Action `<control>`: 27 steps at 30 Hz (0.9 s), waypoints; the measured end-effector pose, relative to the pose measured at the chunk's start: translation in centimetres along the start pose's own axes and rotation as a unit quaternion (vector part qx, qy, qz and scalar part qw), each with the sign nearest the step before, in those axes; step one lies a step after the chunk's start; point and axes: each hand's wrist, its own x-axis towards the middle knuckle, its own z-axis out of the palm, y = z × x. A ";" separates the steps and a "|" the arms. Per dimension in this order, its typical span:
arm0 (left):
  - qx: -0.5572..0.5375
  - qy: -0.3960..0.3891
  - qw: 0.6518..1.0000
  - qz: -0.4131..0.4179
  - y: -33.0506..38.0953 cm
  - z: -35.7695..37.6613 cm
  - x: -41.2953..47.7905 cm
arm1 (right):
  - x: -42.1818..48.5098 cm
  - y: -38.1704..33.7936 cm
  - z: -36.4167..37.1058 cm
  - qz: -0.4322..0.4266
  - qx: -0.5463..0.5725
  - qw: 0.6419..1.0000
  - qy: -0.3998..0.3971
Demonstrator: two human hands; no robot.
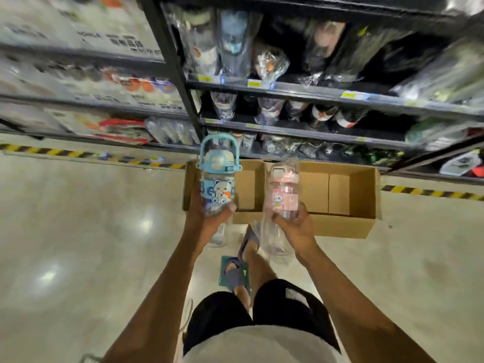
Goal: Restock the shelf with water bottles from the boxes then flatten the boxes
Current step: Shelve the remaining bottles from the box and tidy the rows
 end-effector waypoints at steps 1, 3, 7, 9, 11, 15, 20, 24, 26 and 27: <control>-0.008 -0.006 1.000 0.009 0.9 0.4 -1.6 | -1.6 0.0 -0.9 -0.005 0.011 1.000 0.009; -0.010 -0.007 1.000 0.027 2.4 1.1 -4.1 | -4.6 -0.1 -2.7 -0.013 0.025 0.999 0.021; 0.003 -0.028 0.998 0.054 4.3 2.8 -8.3 | -9.1 0.7 -6.6 -0.023 0.061 0.997 0.048; -0.019 -0.034 0.999 0.034 4.9 3.7 -10.1 | -11.0 0.9 -8.7 -0.032 0.076 0.995 0.059; -0.038 -0.065 0.997 0.013 5.2 4.9 -11.5 | -12.5 1.3 -11.0 -0.041 0.087 0.993 0.068; -0.060 -0.100 0.993 0.017 6.2 8.4 -13.9 | -14.5 2.1 -16.3 -0.070 0.080 0.991 0.083; -0.066 -0.110 0.991 0.024 6.8 15.1 -16.8 | -15.2 3.1 -24.1 -0.105 0.075 0.987 0.094; -0.046 -0.082 0.995 0.046 7.4 22.0 -19.6 | -14.8 4.1 -31.5 -0.139 0.088 0.982 0.094; -0.048 -0.063 0.996 0.032 7.0 25.8 -21.9 | -15.2 4.8 -35.9 -0.145 0.088 0.982 0.082; -0.055 -0.054 0.997 0.029 6.8 27.8 -23.1 | -15.2 5.4 -38.3 -0.146 0.089 0.982 0.079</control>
